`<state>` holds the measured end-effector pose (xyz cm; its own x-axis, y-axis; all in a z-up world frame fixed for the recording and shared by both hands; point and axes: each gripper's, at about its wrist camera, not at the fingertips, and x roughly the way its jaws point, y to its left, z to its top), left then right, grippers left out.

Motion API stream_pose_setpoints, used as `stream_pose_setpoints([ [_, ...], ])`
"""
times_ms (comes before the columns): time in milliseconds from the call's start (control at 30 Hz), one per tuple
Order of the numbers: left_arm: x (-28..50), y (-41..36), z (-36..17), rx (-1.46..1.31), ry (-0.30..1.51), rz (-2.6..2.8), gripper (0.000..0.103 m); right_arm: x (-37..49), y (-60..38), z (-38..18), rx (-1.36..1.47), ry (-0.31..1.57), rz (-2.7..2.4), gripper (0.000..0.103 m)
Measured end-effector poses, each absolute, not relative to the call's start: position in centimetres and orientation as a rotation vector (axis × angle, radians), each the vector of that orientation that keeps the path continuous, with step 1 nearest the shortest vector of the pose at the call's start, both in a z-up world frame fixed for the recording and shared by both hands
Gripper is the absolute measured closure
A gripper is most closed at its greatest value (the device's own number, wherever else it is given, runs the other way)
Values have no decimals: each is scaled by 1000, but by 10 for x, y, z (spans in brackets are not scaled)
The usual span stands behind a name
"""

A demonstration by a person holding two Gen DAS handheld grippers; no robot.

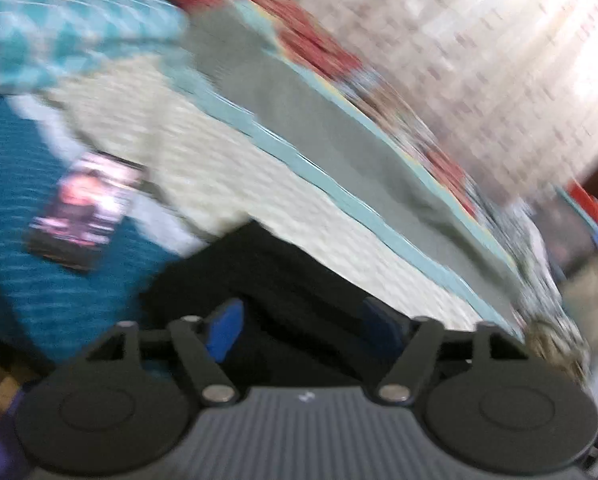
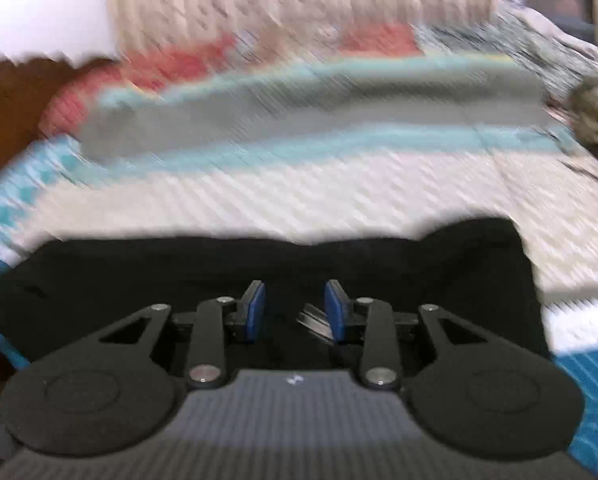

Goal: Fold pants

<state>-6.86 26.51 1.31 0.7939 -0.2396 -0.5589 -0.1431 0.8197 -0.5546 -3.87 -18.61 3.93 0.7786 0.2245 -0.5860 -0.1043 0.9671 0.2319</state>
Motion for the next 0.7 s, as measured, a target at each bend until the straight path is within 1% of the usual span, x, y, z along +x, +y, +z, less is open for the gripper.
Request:
stream_pose_setpoints([
  [33, -71, 276, 7, -648, 661, -23, 25, -36, -175, 46, 204, 644, 220, 66],
  [100, -71, 294, -11, -740, 681, 8, 25, -24, -151, 53, 229, 649, 300, 66],
  [133, -68, 300, -21, -784, 689, 6, 23, -14, -132, 54, 241, 670, 355, 67],
  [233, -58, 302, -47, -861, 703, -3, 7, 15, -72, 50, 255, 739, 481, 68],
  [367, -40, 299, -74, -929, 721, -64, 6, 45, 4, 40, 287, 844, 612, 73],
  [467, -22, 291, -80, -890, 717, -76, 6, 69, 46, 25, 335, 959, 652, 75],
  [500, -21, 289, -81, -869, 705, -79, 9, 80, 59, 15, 348, 1005, 648, 76],
  [533, -17, 286, -81, -838, 689, -79, 23, 88, 69, 5, 354, 1059, 631, 76],
  [567, -13, 284, -81, -814, 697, -69, 47, 91, 79, -9, 335, 1123, 596, 76],
  [600, -12, 285, -83, -804, 708, -62, 59, 97, 87, -25, 307, 1176, 559, 80],
  [633, -11, 285, -84, -811, 716, -69, 67, 98, 89, -30, 318, 1157, 534, 87],
  [667, -12, 285, -83, -826, 706, -68, 71, 98, 88, -29, 331, 1157, 521, 87],
  [700, -15, 284, -79, -820, 693, -71, 72, 98, 86, -26, 339, 1171, 515, 86],
])
